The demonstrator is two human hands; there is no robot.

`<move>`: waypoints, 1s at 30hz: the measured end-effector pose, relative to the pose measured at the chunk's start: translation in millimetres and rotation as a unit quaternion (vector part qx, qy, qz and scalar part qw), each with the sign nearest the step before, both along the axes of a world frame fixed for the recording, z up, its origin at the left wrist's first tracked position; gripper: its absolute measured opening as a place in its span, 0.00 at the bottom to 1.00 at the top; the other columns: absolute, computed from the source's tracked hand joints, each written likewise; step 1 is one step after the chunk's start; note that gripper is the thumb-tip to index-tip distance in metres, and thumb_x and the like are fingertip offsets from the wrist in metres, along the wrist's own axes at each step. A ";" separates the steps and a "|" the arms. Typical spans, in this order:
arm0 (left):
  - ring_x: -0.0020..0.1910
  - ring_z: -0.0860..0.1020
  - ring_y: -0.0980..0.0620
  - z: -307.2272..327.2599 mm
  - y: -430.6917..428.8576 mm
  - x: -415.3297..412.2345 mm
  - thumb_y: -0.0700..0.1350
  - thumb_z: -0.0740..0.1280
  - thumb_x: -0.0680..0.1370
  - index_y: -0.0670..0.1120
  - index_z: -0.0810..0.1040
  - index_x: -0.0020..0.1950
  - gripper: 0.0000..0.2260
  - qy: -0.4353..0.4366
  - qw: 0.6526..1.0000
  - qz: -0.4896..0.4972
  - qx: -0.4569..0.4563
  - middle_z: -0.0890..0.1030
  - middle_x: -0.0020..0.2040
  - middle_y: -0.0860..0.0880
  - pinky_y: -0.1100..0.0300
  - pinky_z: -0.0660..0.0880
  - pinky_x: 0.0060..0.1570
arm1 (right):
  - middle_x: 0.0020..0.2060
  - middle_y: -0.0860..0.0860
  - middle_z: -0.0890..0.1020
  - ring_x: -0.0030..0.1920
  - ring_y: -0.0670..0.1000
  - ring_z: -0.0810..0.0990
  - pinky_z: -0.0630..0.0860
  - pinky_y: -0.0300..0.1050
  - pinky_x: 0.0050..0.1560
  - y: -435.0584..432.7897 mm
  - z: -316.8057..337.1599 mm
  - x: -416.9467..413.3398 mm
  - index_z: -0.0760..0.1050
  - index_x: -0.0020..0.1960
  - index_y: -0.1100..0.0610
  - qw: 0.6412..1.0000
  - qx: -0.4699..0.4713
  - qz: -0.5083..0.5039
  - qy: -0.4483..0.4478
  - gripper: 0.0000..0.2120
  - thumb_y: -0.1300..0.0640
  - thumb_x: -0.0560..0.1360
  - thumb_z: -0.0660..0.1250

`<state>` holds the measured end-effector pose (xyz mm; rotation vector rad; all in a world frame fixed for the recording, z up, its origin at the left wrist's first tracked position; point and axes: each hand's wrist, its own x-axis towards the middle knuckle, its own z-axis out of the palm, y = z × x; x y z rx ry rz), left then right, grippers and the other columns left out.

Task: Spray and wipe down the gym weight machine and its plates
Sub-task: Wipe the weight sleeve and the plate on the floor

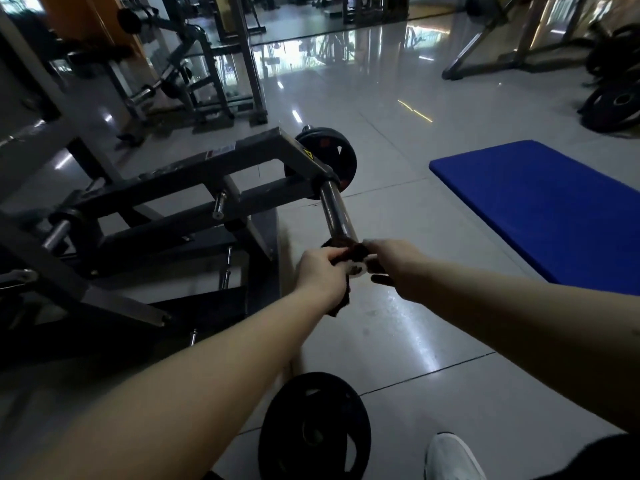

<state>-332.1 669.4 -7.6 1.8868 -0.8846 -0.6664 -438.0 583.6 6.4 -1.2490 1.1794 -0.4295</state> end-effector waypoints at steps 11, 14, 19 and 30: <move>0.69 0.72 0.52 50.0 -3.0 -12.4 0.41 0.60 0.84 0.53 0.53 0.83 0.30 0.047 0.980 -0.185 -0.053 0.75 0.68 0.53 0.56 0.71 0.67 | 0.42 0.51 0.86 0.50 0.51 0.84 0.80 0.51 0.57 -9.4 31.4 -26.5 0.82 0.55 0.56 0.985 0.092 -0.028 -0.143 0.09 0.54 0.81 0.65; 0.74 0.70 0.50 39.9 -8.6 -3.9 0.41 0.59 0.83 0.52 0.59 0.82 0.26 0.020 0.987 -0.155 -0.037 0.73 0.74 0.47 0.52 0.67 0.74 | 0.45 0.53 0.87 0.50 0.52 0.86 0.82 0.51 0.50 -23.7 19.9 -24.5 0.79 0.59 0.56 0.989 0.048 -0.062 -0.125 0.09 0.60 0.81 0.64; 0.65 0.77 0.47 7.2 -5.7 12.0 0.46 0.70 0.80 0.48 0.74 0.74 0.22 -0.070 0.994 -0.044 0.066 0.78 0.67 0.48 0.48 0.75 0.67 | 0.51 0.54 0.82 0.52 0.55 0.83 0.82 0.56 0.54 -45.1 6.3 -11.5 0.74 0.57 0.52 0.982 -0.152 -0.104 -0.047 0.05 0.57 0.84 0.61; 0.54 0.83 0.50 -15.0 -10.4 20.5 0.44 0.74 0.78 0.46 0.84 0.62 0.12 0.067 0.997 -0.004 0.025 0.85 0.50 0.50 0.59 0.77 0.53 | 0.57 0.57 0.84 0.52 0.57 0.86 0.83 0.60 0.55 -27.4 -28.1 14.3 0.73 0.74 0.50 0.992 -0.081 0.092 -0.020 0.18 0.58 0.84 0.62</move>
